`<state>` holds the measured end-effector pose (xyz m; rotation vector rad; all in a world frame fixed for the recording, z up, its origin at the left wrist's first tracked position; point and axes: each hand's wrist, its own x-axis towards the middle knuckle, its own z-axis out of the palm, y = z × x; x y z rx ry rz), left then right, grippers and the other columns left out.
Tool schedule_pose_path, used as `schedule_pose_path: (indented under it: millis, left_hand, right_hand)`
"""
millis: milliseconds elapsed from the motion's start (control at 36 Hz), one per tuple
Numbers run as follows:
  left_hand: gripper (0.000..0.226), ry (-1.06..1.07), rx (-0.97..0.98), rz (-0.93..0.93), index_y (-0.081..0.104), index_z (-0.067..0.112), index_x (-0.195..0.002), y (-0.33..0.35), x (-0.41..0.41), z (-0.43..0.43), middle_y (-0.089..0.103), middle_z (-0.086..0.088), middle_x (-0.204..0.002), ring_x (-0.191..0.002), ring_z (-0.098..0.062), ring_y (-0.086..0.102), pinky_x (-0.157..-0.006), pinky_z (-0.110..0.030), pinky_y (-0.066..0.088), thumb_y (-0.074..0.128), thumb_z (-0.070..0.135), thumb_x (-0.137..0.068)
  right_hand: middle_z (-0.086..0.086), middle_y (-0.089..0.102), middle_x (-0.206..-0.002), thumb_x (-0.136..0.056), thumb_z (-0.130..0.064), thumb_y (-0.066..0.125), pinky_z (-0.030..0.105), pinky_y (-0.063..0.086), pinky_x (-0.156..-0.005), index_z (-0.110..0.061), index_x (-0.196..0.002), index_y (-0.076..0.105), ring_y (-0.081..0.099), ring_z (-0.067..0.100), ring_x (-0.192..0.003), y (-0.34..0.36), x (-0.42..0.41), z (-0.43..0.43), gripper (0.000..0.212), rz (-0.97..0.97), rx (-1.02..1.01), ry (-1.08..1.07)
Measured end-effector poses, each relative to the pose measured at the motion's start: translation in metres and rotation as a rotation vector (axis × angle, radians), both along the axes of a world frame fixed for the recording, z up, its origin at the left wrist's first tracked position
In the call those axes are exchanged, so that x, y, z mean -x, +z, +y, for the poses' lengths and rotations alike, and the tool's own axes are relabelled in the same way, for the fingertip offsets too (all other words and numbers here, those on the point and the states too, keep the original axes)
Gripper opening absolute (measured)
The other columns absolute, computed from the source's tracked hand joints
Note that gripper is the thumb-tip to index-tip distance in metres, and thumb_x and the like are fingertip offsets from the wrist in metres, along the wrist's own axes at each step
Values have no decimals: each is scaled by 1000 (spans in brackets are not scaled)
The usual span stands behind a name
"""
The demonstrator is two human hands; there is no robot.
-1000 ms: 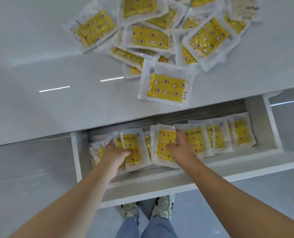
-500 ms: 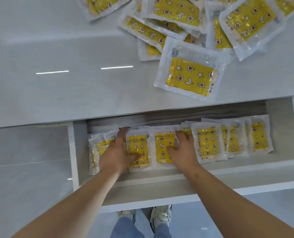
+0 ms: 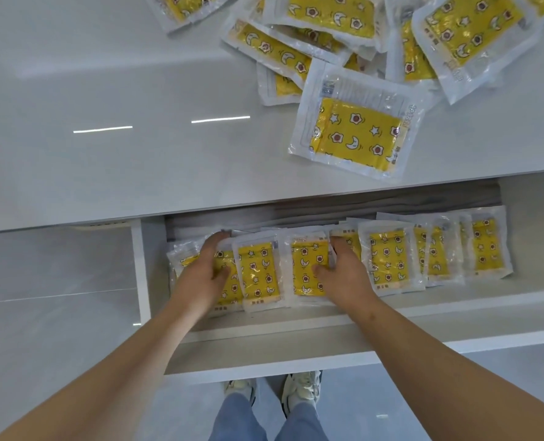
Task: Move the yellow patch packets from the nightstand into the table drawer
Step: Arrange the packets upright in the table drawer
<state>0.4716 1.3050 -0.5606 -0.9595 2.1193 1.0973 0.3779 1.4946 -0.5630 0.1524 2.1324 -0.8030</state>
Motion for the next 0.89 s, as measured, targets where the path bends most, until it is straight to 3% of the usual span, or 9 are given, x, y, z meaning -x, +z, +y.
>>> schedule_pose_path:
  millis: [83,194,278,361,444,528,750,806,889]
  left_hand:
    - [56,62,13,5,28,31,-140,-1,-2,-6,47,6,-69,-64,-18,55,-57,-24,42,55,16,-93]
    - [49,119,113,34,41,19,-134,3,-1,-5,61,-3,-94,-66,-10,55,-57,-15,45,60,13,-89]
    - [39,1,292,14,55,11,-119,2,-1,-6,60,-10,-119,-94,-25,59,-80,-32,48,67,20,-84]
    - [56,-282,530,-67,54,14,-125,-1,4,-10,40,-10,-142,-128,-33,37,-99,-44,37,71,39,-77]
    - [79,-354,361,-99,29,26,-143,0,12,-12,24,0,-153,-141,-24,22,-112,-44,25,70,42,-77]
    - [85,-469,279,-79,16,31,-146,1,17,-8,30,2,-151,-141,-19,24,-116,-40,15,69,35,-79]
    - [54,-505,423,-64,34,35,-141,2,29,-7,28,10,-150,-143,-17,13,-118,-43,8,47,17,-92]
    - [51,-499,407,-15,31,30,-143,4,36,-1,22,6,-153,-144,-19,9,-118,-42,9,46,26,-94]
    - [64,-632,243,-21,9,30,-149,4,45,15,5,8,-158,-146,-16,2,-117,-41,3,44,34,-95]
  right_hand:
    - [6,55,-123,-92,-10,55,28,43,-82,-17,-134,40,53,19,-100,1,0,0,46,0,-4,0]
    - [5,57,-119,-92,-10,54,25,42,-75,-17,-133,40,50,16,-88,1,-1,1,43,15,-28,9]
    - [5,57,-116,-93,-12,53,28,44,-75,-18,-129,42,50,16,-86,2,-1,2,38,33,-51,36]
    - [4,58,-116,-93,-14,54,33,47,-80,-19,-128,42,57,22,-96,2,-2,2,37,44,-69,53]
    - [6,59,-115,-93,-17,54,37,50,-83,-19,-129,41,59,25,-100,2,-2,3,39,50,-83,75]
    - [7,59,-114,-93,-17,54,36,50,-82,-19,-130,41,59,26,-100,2,-1,4,40,64,-94,115]
    - [5,46,-136,-92,-22,54,33,37,-99,-14,-126,50,43,26,-121,6,3,12,35,307,-187,368]
    - [8,53,-125,-94,-18,50,32,41,-89,-13,-120,54,49,25,-111,11,7,13,27,246,-129,276]
    - [4,56,-85,-97,-16,44,25,39,-57,-17,-107,51,51,14,-68,17,16,16,12,79,-7,96]
